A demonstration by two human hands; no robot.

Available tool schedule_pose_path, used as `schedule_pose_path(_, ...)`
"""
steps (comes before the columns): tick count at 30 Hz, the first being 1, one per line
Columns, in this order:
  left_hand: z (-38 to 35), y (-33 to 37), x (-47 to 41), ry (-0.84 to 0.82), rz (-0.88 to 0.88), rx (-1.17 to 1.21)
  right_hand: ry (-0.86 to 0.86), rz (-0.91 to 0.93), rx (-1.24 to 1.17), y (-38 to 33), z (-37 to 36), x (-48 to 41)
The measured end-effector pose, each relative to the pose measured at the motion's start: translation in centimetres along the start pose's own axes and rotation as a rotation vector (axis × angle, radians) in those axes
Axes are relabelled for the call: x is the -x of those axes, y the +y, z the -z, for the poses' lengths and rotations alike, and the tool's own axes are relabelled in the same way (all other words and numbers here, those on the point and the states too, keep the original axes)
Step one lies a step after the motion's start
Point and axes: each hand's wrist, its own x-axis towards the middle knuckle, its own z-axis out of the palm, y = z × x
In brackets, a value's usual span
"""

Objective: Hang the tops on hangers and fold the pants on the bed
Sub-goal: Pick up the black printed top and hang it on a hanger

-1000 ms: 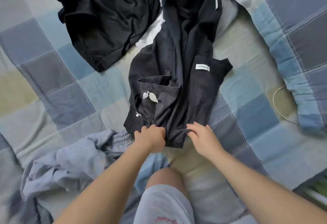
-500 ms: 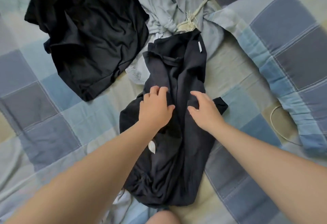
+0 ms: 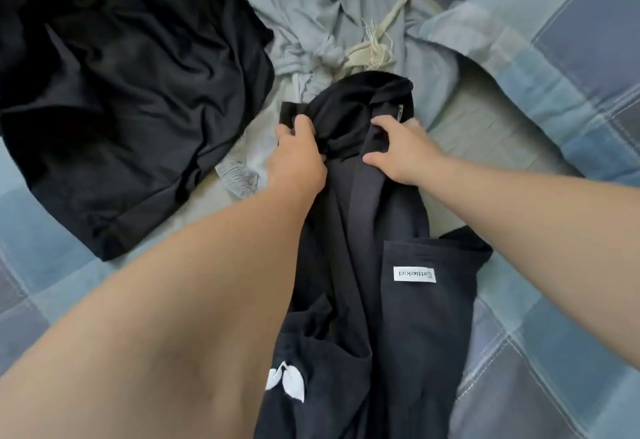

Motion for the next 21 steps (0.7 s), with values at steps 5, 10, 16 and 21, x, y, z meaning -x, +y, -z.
schedule_pose_path(5, 0.3, 0.7, -0.4, -0.020, 0.047, -0.033, 0.064, 0.037, 0.011, 1.4, 0.5, -0.5)
schedule_pose_path(10, 1.7, 2.0, 5.5, 0.061, -0.033, -0.059, 0.064, 0.059, -0.211, 3.9, -0.7, 6.0)
schedule_pose_path(16, 3.1, 2.8, 22.5, 0.080, 0.169, 0.339, 0.267, 0.137, -0.312, 7.5, 1.0, 19.9)
schedule_pose_path(21, 8.0, 6.9, 37.0, 0.015, 0.130, 0.362, 0.342, 0.381, -0.450, 9.5, 5.5, 33.6)
